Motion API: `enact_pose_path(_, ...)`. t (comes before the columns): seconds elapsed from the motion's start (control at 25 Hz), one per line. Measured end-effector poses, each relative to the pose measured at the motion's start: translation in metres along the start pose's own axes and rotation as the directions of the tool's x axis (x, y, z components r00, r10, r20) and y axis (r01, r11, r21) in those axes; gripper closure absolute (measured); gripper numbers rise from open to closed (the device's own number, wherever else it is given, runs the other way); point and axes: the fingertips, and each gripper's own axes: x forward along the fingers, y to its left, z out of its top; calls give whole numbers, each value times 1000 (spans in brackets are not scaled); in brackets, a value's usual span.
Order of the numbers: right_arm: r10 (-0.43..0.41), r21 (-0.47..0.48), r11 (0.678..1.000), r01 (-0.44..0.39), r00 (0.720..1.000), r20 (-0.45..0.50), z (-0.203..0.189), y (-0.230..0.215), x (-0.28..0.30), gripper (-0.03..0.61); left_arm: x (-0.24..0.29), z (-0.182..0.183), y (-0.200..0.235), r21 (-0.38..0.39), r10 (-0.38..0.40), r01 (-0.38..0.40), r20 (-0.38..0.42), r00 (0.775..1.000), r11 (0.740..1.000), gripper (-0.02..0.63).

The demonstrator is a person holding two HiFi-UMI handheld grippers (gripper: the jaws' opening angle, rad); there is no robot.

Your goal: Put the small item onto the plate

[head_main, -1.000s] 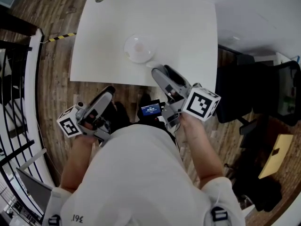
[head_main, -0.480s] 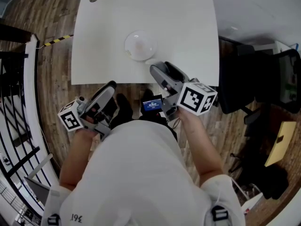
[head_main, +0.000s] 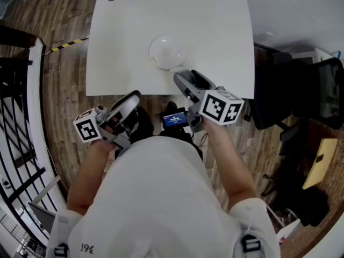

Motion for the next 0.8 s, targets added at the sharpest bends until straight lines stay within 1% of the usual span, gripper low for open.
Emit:
enact_pose_path(0.16,-30,-44,999,28,999,-27,-1,-7,14,265,5,1,6,-14,1,-2,-14,1000,1000,497)
enact_pose_path(0.32,-39,-58,998,36,998,-53,-3,-13,25,265,8,2,15,-19,19,-19,-21,1000,1000,497)
enact_pose_path(0.44,-50,-87,995,43,996,-78,-5,-17,35,265,11,2,21,-31,29,-30,-22,999,999,497)
enact_pose_path(0.64,-71,-138,989,53,989,-132,-6,-32,55,265,20,1,37,-37,58,-59,-31,998,998,497)
enact_pose_path(0.8,-94,-190,980,63,983,-157,-1,-40,74,265,26,-3,52,-44,87,-89,-54,995,995,497)
